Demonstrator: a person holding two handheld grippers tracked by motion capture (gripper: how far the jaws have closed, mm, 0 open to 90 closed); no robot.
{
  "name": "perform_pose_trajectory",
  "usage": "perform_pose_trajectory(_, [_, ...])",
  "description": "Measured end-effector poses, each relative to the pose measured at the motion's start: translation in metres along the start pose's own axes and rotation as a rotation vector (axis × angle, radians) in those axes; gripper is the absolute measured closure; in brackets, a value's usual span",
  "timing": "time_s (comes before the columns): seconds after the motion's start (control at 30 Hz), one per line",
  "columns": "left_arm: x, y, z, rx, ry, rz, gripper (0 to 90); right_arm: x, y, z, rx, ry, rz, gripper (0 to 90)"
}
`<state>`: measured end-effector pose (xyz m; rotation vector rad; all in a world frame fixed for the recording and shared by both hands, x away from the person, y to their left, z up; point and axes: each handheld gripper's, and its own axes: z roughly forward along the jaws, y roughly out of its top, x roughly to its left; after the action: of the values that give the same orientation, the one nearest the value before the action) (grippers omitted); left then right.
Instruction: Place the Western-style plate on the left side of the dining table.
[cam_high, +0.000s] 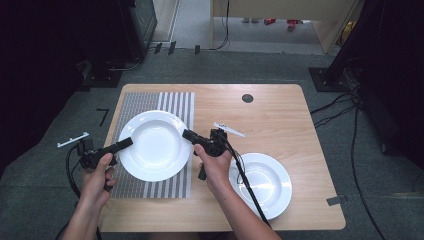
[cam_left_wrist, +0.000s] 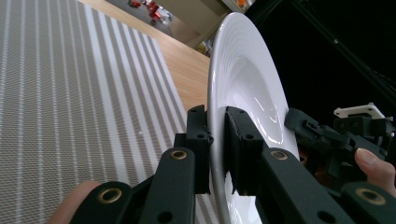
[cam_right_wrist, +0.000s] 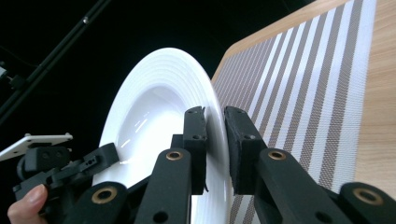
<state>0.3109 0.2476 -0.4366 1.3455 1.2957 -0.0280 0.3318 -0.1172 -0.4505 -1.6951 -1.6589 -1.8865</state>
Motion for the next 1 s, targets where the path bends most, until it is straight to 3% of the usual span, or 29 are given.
perform_pose_trajectory(0.23, [0.020, 0.008, 0.003, 0.008, 0.014, -0.028, 81.8, -0.008, -0.003, 0.025, 0.022, -0.008, 0.044, 80.7])
perform_pose_trajectory(0.4, [0.045, 0.012, 0.010, 0.011, 0.002, -0.092, 82.6, -0.015, -0.004, 0.041, 0.046, -0.020, 0.079, 81.5])
perform_pose_trajectory(0.43, [0.045, 0.012, 0.010, 0.011, 0.002, -0.092, 82.3, -0.016, -0.004, 0.044, 0.051, -0.023, 0.083, 81.6])
perform_pose_trajectory(0.63, [0.062, 0.019, 0.024, 0.017, 0.026, -0.114, 81.7, -0.023, -0.003, 0.058, 0.056, -0.052, 0.112, 81.6])
perform_pose_trajectory(0.67, [0.065, 0.021, 0.027, 0.017, 0.032, -0.117, 81.4, -0.027, -0.002, 0.064, 0.054, -0.055, 0.147, 82.1])
perform_pose_trajectory(0.73, [0.070, 0.023, 0.032, 0.016, 0.036, -0.122, 81.1, -0.029, -0.001, 0.068, 0.053, -0.066, 0.151, 82.3])
perform_pose_trajectory(0.83, [0.082, 0.026, 0.042, 0.007, 0.048, -0.167, 81.2, -0.035, 0.001, 0.077, 0.057, -0.080, 0.174, 82.4])
perform_pose_trajectory(1.0, [0.088, 0.032, 0.054, 0.008, 0.088, -0.155, 80.8, -0.045, 0.002, 0.088, 0.057, -0.102, 0.210, 82.2])
